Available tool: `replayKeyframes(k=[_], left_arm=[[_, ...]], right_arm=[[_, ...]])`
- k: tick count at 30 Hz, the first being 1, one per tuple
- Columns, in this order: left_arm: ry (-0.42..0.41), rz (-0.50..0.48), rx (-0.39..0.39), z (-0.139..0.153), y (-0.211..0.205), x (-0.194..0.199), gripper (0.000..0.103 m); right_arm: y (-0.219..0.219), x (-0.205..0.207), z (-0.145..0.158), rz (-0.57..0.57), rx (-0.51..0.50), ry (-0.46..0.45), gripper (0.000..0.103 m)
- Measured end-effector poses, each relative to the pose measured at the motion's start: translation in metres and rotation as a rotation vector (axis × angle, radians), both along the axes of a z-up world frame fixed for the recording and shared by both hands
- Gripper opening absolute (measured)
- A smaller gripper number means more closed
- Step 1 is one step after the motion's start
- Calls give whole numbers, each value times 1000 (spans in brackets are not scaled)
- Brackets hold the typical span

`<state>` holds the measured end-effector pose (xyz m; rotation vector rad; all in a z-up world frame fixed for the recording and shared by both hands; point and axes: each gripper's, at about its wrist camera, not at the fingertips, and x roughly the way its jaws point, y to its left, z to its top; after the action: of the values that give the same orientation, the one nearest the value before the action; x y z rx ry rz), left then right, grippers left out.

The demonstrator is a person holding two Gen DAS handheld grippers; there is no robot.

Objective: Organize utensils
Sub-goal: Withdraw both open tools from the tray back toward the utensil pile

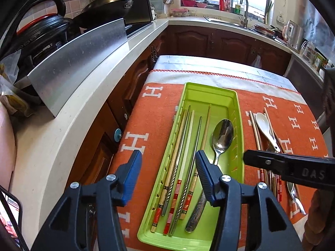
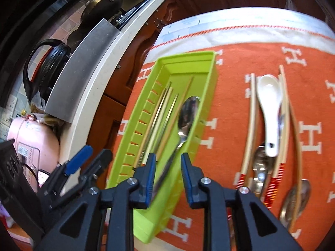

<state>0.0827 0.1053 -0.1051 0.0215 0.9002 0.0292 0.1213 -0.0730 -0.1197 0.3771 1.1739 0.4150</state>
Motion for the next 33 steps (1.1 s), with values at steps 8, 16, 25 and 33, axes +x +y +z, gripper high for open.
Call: replayKeyframes(k=[8, 16, 25, 33], left_arm=[[-10, -10, 6, 9, -10, -6, 55], [-1, -53, 29, 12, -36, -9, 56], [13, -92, 41, 12, -63, -9, 59], [44, -152, 21, 2, -90, -11, 62]], right_arm=[[-31, -22, 16, -18, -81, -88, 25], [-76, -35, 14, -86, -124, -100, 25], [-111, -45, 1, -138, -156, -87, 25], [-133, -53, -8, -166, -163, -88, 25]])
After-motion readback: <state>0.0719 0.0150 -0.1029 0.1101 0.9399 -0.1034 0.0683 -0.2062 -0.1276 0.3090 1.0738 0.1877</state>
